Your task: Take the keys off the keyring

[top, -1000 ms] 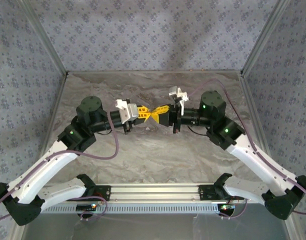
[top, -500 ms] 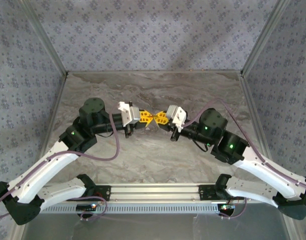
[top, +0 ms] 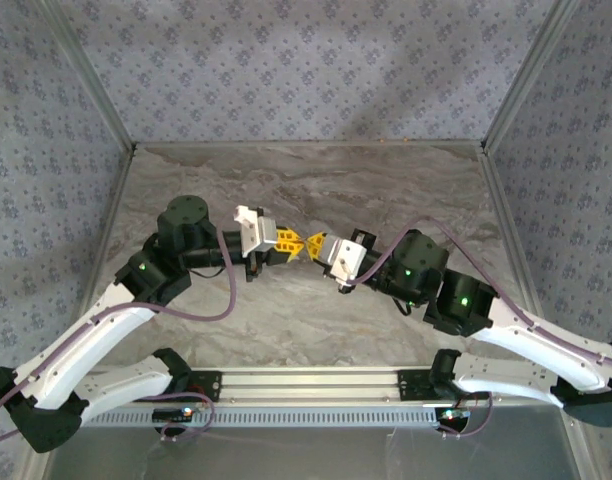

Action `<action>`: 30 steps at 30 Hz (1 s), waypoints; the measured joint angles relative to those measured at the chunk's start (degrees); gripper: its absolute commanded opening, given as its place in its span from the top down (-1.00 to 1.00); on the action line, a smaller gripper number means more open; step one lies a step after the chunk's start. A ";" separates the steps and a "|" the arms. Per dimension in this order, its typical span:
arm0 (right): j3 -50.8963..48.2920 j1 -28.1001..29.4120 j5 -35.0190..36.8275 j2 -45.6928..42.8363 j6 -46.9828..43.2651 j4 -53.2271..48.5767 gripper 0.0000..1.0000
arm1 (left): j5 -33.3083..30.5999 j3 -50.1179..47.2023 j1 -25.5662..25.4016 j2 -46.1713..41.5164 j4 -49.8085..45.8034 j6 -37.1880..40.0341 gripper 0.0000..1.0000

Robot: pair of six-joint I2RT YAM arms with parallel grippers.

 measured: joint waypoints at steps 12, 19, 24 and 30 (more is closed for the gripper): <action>-0.17 3.98 6.82 -0.72 -6.54 -0.94 1.00 | 4.07 0.00 1.81 0.02 -1.20 -0.96 1.00; -0.17 8.20 12.11 -0.81 -11.06 -1.49 1.00 | 7.06 0.00 2.56 0.02 -1.77 -2.23 1.00; -0.17 10.67 15.76 -0.81 -12.90 -2.12 1.00 | 7.82 0.00 2.80 -0.07 -2.40 -2.93 1.00; -0.17 12.59 18.01 -0.98 -13.99 -2.51 1.00 | 9.18 0.00 3.17 -0.09 -2.38 -4.20 1.00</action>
